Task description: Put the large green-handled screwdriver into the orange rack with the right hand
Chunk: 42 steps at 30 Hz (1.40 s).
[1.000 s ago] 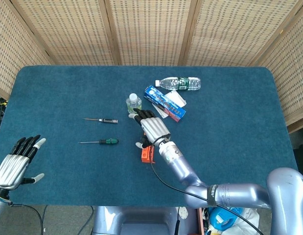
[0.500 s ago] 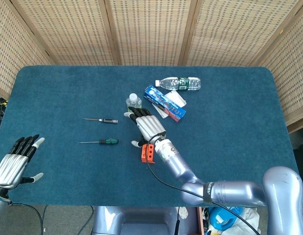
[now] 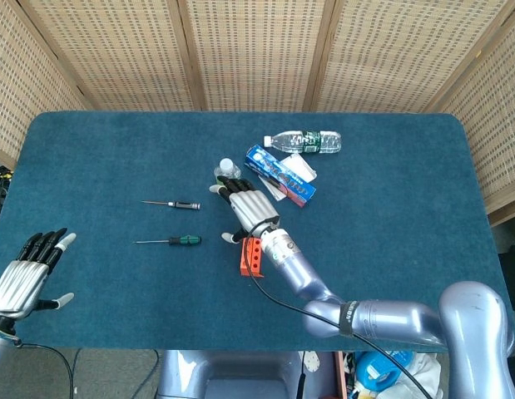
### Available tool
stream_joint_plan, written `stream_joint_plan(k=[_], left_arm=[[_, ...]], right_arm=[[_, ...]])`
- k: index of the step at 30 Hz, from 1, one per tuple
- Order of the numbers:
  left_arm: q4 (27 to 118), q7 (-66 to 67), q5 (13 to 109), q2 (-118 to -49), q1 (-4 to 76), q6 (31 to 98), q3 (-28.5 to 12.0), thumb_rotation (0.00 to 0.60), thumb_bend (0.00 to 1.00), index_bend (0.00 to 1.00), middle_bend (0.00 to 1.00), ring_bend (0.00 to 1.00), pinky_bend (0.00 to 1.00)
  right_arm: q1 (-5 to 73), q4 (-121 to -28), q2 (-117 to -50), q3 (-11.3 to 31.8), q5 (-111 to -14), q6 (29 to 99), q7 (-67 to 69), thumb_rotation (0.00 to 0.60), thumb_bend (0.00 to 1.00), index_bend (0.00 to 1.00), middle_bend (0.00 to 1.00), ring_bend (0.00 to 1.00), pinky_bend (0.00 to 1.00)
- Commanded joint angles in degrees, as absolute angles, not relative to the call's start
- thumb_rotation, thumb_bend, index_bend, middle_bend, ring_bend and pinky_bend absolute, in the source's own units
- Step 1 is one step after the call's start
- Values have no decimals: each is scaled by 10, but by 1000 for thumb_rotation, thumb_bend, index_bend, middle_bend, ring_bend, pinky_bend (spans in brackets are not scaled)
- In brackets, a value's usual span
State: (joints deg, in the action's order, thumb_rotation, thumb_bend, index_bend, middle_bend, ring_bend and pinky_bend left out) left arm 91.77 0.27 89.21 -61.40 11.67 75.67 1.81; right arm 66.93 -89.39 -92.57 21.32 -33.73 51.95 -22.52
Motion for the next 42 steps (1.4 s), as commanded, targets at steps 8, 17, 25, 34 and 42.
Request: stream_joint_plan(k=[8,17,25,34,42], left_arm=[[917,3,895,-615,118,756,20,600,0,0,0,0,0],[922,11,901,-616,117,759,22,600,0,0,0,0,0],[922,10,895,-615,116,758,21,600,0,0,0,0,0],[925,24,882,-616,118,745,21,600,0,0,0,0,0],[930,42,866,-618,119,732,21,600,0,0,0,0,0]], right_arm=[[650,-936,-901,202,-345,553,-231,600,196,116,0,0,0],[612,-996,-845,192,-365,598,-233,600,196,116,0,0,0],[539,-1086,-743,163,-419,658,-231,600,196,116,0,0,0],[389,-1099,-642,53,-572,764,-203,600,196,116,0,0,0],[283,-999,-685,-18,-714,856,-152,600,196,115,0,0,0]])
